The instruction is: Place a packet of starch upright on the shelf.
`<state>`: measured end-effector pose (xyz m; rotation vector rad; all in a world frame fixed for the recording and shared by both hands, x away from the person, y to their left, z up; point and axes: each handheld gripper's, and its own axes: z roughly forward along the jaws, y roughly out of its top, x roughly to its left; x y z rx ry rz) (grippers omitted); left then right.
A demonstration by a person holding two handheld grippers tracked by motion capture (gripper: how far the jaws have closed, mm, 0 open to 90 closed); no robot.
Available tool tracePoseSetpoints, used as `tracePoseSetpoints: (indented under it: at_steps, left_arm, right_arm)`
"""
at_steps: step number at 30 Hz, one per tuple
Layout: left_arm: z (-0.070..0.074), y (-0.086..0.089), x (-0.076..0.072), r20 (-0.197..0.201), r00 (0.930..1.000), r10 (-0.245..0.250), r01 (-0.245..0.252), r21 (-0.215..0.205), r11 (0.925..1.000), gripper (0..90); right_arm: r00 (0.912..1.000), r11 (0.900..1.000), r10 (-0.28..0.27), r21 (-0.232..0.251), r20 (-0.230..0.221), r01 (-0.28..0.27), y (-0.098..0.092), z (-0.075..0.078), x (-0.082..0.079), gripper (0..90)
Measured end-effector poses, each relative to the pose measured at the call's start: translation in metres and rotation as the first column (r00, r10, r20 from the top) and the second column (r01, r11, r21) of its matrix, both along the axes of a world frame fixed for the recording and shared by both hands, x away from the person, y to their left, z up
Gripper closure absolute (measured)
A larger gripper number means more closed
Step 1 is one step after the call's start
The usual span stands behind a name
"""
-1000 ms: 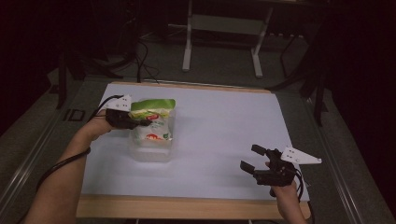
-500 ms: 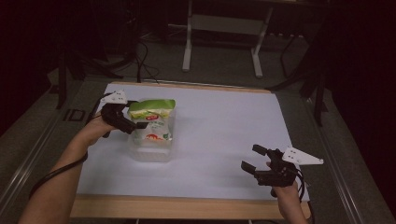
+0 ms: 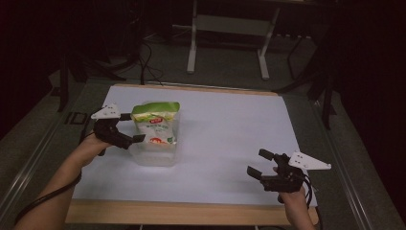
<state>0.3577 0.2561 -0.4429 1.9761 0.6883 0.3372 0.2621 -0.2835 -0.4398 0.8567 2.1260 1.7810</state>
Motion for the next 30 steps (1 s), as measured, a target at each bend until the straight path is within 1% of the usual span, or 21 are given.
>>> tracePoseSetpoints:
  at_steps: [2, 4, 5, 7, 8, 9, 10, 11, 12, 15, 16, 17, 19, 20, 26, 27, 28, 29, 30]
  left_arm:
    - [-0.002, 0.003, -0.008, 0.002, 1.0000, 0.007, -0.007, -0.026, 0.9996, 0.0]
    - [-0.004, 0.005, -0.013, 0.007, 0.9999, 0.011, -0.010, -0.033, 0.9994, 0.0]
    - [-0.005, 0.005, -0.016, 0.010, 0.9999, 0.013, -0.012, -0.028, 0.9995, 0.0]
    - [-0.007, 0.004, -0.021, 0.003, 1.0000, 0.008, -0.008, -0.020, 0.9998, 0.0]
    - [-0.008, 0.004, -0.024, 0.004, 1.0000, 0.006, -0.006, -0.010, 0.9999, 0.0]
    - [-0.008, 0.003, -0.027, 0.008, 1.0000, 0.004, -0.004, -0.008, 1.0000, 0.0]
    - [-0.008, 0.003, -0.030, 0.008, 1.0000, 0.004, -0.004, -0.010, 0.9999, 0.0]
    - [-0.008, 0.003, -0.030, 0.008, 1.0000, 0.004, -0.004, -0.010, 0.9999, 0.0]
    - [-0.008, 0.004, -0.037, 0.013, 0.9999, 0.010, -0.010, -0.022, 0.9997, 0.0]
    - [-0.010, 0.004, -0.044, 0.012, 0.9998, 0.016, -0.015, -0.026, 0.9995, 0.0]
    - [-0.011, 0.004, -0.047, 0.006, 0.9999, 0.016, -0.016, -0.029, 0.9994, 0.0]
    - [-0.012, 0.004, -0.050, 0.002, 0.9999, 0.013, -0.013, -0.029, 0.9995, 0.0]
    - [-0.012, 0.002, -0.056, 0.007, 1.0000, 0.003, -0.002, -0.043, 0.9991, 0.0]
    - [-0.012, 0.001, -0.059, 0.007, 1.0000, -0.001, 0.001, -0.044, 0.9990, 0.0]
    - [-0.011, -0.011, -0.079, 0.012, 0.9994, -0.032, 0.033, -0.063, 0.9975, 0.0]
    - [-0.011, -0.011, -0.079, 0.012, 0.9994, -0.032, 0.033, -0.063, 0.9975, 0.0]
    - [-0.011, -0.016, -0.087, 0.014, 0.9986, -0.051, 0.052, -0.067, 0.9964, 0.0]
    - [-0.011, -0.018, -0.090, 0.013, 0.9980, -0.061, 0.062, -0.067, 0.9958, 0.0]
    - [-0.011, -0.018, -0.090, 0.013, 0.9980, -0.061, 0.062, -0.067, 0.9958, 0.0]
  right_arm:
    - [1.0000, 1.000, -0.002, -0.001, -0.001, 0.002, 0.000, 0.000, 0.000, 15.2]
    - [1.0000, 1.000, -0.002, -0.002, 0.000, 0.002, 0.000, -0.001, 0.000, 15.2]
    - [1.0000, 1.000, -0.002, -0.004, 0.000, 0.002, 0.000, -0.001, 0.000, 15.2]
    - [1.0000, 1.000, -0.001, -0.004, 0.000, 0.001, -0.001, -0.001, 0.000, 15.2]
    - [1.0000, 1.000, -0.001, -0.004, -0.003, 0.001, -0.001, -0.001, 0.000, 15.2]
    - [1.0000, 1.000, -0.003, -0.005, -0.004, 0.003, 0.000, -0.001, 0.000, 15.2]
    - [1.0000, 1.000, -0.002, -0.005, -0.004, 0.002, 0.000, -0.001, 0.000, 15.2]
    - [1.0000, 1.000, -0.002, -0.005, -0.004, 0.002, 0.000, -0.001, -0.001, 15.2]
    - [1.0000, 1.000, -0.001, -0.006, -0.004, 0.001, 0.000, -0.001, -0.001, 15.2]
    - [1.0000, 1.000, -0.003, -0.003, -0.007, 0.003, -0.001, -0.001, -0.001, 15.2]
    - [1.0000, 1.000, -0.003, -0.002, -0.007, 0.003, -0.001, -0.001, 0.000, 15.2]
    - [1.0000, 1.000, -0.003, -0.002, -0.008, 0.003, -0.001, -0.002, 0.000, 15.2]
    - [1.0000, 1.000, -0.002, -0.004, -0.008, 0.002, -0.001, -0.001, -0.001, 15.2]
    - [1.0000, 1.000, -0.001, -0.005, -0.007, 0.001, 0.000, -0.001, -0.001, 15.2]
    - [0.9999, 1.000, -0.001, -0.008, -0.012, 0.001, 0.000, -0.002, -0.001, 15.2]
    - [0.9999, 1.000, -0.001, -0.008, -0.012, 0.001, 0.000, -0.002, -0.001, 15.2]
    - [1.0000, 1.000, 0.000, -0.008, -0.010, 0.000, -0.001, -0.002, -0.001, 15.2]
    - [1.0000, 1.000, -0.001, -0.008, -0.009, 0.001, -0.001, -0.002, -0.001, 15.2]
    - [1.0000, 1.000, -0.001, -0.008, -0.009, 0.001, -0.001, -0.002, -0.001, 15.2]
